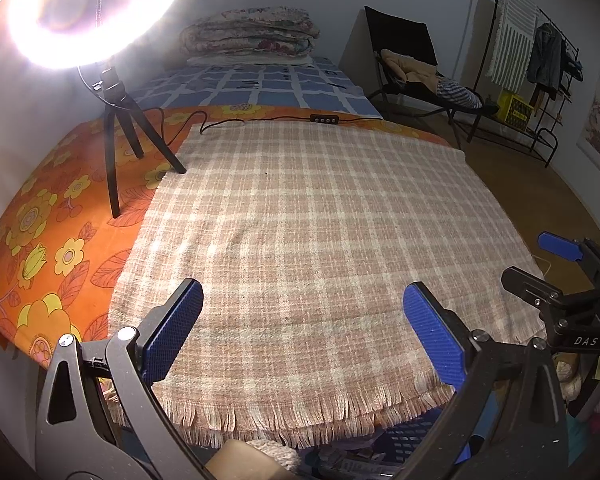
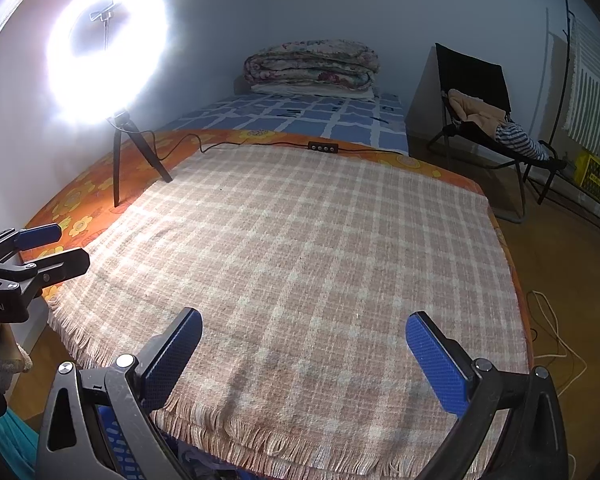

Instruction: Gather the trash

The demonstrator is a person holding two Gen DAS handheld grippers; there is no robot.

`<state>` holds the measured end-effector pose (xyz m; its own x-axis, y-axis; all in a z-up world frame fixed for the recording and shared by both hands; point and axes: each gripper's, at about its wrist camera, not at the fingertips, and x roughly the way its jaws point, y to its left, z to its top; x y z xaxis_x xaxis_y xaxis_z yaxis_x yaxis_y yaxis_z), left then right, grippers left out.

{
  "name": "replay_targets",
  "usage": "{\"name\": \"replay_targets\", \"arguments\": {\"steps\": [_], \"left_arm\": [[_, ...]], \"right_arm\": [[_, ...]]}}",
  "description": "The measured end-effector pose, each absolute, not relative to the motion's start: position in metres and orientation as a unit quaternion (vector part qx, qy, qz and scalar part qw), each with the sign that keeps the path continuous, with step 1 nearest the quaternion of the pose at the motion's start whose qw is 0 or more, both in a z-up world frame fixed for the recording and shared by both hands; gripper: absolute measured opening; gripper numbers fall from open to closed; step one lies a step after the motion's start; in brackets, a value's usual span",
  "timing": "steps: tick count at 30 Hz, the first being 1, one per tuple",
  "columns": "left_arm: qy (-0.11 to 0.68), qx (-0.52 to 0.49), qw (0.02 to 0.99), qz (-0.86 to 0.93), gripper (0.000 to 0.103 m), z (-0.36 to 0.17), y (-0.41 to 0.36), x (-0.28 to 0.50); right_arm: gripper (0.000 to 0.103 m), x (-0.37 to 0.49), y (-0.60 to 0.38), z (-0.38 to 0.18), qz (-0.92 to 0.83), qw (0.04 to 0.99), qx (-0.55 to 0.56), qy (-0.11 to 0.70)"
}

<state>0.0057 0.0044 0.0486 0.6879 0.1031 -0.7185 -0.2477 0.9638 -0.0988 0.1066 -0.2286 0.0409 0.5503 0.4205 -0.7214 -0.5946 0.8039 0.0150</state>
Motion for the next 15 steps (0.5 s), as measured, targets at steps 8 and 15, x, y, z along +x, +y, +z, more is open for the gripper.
{"name": "replay_targets", "arguments": {"steps": [8, 15], "left_arm": [[0.384, -0.095, 0.914, 0.095, 0.102, 0.049, 0.005, 0.0059], [0.388, -0.085, 0.912, 0.1, 0.102, 0.0465, 0.0004, 0.0079]], "right_arm": [[0.103, 0.1068, -0.2285, 0.0411, 0.291, 0.872, -0.116, 0.375], [0.103, 0.1068, -0.2291, 0.0395, 0.291, 0.872, -0.117, 0.376]]}}
